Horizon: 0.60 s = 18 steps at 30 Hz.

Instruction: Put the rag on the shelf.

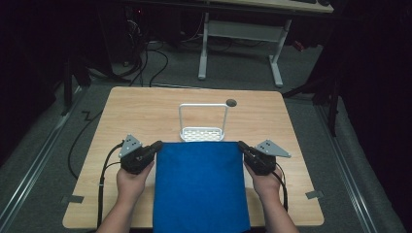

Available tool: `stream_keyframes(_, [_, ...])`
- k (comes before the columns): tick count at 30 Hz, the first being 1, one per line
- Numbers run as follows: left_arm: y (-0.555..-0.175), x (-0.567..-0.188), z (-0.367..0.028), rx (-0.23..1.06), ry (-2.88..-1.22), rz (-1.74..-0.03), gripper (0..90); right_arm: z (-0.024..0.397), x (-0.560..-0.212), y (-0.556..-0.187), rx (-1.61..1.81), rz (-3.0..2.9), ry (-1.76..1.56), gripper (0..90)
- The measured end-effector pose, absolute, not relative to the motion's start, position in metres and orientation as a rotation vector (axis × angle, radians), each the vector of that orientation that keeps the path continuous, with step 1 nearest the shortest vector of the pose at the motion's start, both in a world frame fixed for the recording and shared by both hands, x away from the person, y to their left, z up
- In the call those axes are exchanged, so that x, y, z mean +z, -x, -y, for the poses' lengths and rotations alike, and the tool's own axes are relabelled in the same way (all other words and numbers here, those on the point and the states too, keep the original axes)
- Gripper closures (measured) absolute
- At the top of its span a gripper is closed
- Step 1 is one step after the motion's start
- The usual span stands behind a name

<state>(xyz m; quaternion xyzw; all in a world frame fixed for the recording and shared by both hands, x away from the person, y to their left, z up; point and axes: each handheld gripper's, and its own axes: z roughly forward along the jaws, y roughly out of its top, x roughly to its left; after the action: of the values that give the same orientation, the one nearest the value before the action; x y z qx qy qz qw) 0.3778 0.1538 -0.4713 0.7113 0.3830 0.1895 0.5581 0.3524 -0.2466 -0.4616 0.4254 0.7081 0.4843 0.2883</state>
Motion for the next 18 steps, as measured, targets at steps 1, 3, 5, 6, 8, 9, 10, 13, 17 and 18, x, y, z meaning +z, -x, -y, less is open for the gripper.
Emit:
stream_keyframes(1, [-0.377,-0.469,-0.155,0.441,-1.664,-0.898,88.1,0.246,-0.46,-0.351,1.298,-1.885,-1.131,88.6])
stream_keyframes(3, [-0.374,-0.464,-0.155,0.445,-1.641,-0.885,88.2,0.245,-0.454,-0.348,1.311,-1.871,-1.108,88.6])
stream_keyframes(5, [-0.37,-0.458,-0.154,0.458,-1.633,-0.867,88.2,0.244,-0.449,-0.344,1.322,-1.853,-1.09,88.6])
stream_keyframes(6, [-0.368,-0.455,-0.154,0.467,-1.633,-0.858,88.2,0.244,-0.447,-0.343,1.328,-1.845,-1.085,88.6])
stream_keyframes(8, [-0.365,-0.451,-0.153,0.478,-1.629,-0.842,88.2,0.244,-0.442,-0.339,1.338,-1.832,-1.072,88.6])
stream_keyframes(9, [-0.363,-0.447,-0.153,0.482,-1.619,-0.834,88.2,0.245,-0.439,-0.337,1.347,-1.825,-1.066,88.6])
stream_keyframes(10, [-0.361,-0.445,-0.154,0.485,-1.617,-0.827,88.2,0.245,-0.436,-0.335,1.356,-1.822,-1.059,88.6])
stream_keyframes(13, [-0.357,-0.435,-0.153,0.494,-1.581,-0.808,88.2,0.245,-0.427,-0.331,1.363,-1.807,-1.039,88.6])
stream_keyframes(17, [-0.357,-0.422,-0.152,0.511,-1.558,-0.786,88.2,0.243,-0.413,-0.327,1.386,-1.77,-1.001,88.6])
stream_keyframes(18, [-0.357,-0.42,-0.152,0.514,-1.552,-0.784,88.2,0.242,-0.409,-0.327,1.392,-1.763,-0.991,88.6])
